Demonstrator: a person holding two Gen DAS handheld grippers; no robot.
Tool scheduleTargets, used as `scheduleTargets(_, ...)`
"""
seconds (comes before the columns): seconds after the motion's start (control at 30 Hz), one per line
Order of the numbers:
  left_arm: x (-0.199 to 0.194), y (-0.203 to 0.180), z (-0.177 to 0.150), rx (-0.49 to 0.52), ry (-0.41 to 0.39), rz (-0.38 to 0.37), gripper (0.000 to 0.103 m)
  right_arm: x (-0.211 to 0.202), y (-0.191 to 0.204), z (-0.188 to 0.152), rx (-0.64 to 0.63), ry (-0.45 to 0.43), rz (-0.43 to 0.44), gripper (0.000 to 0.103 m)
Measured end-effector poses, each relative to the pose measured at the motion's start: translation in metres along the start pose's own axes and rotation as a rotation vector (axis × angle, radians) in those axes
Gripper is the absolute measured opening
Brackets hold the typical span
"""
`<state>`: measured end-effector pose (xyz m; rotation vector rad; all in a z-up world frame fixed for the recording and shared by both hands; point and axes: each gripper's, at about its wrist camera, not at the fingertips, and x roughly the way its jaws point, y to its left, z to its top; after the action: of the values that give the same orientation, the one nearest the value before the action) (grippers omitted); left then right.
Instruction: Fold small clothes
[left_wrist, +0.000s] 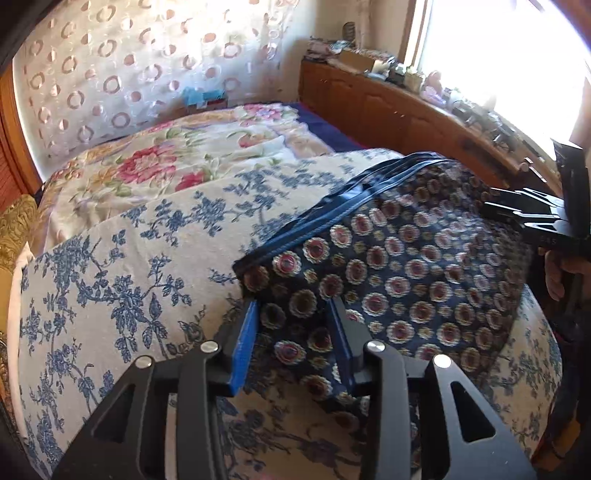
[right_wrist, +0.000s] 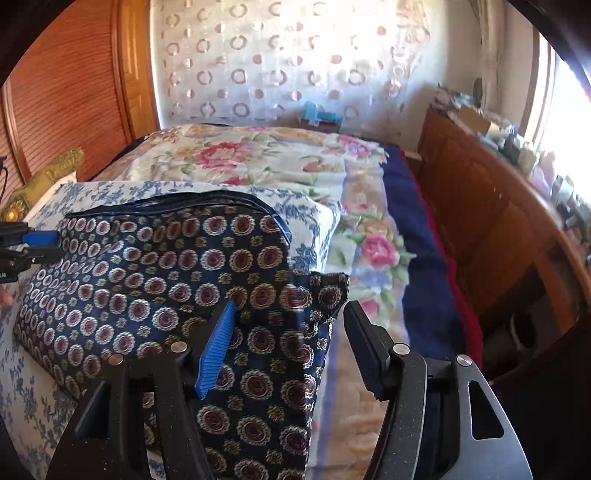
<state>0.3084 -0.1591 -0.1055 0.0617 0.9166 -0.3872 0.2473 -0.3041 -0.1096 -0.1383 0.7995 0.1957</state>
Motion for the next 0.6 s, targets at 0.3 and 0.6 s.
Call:
scheduleTargets(0.3, 0.018, 0.005, 0.003, -0.015, 0.018, -0.019, 0.043, 0.019, -0.013, -0.007, 0.072, 0.032, 0.044, 0.069)
scheduleTargets(0.6, 0.020, 0.003, 0.001, 0.018, -0.027, -0.004, 0.052, 0.030, -0.023, -0.005, 0.135, 0.050, 0.122, 0.070)
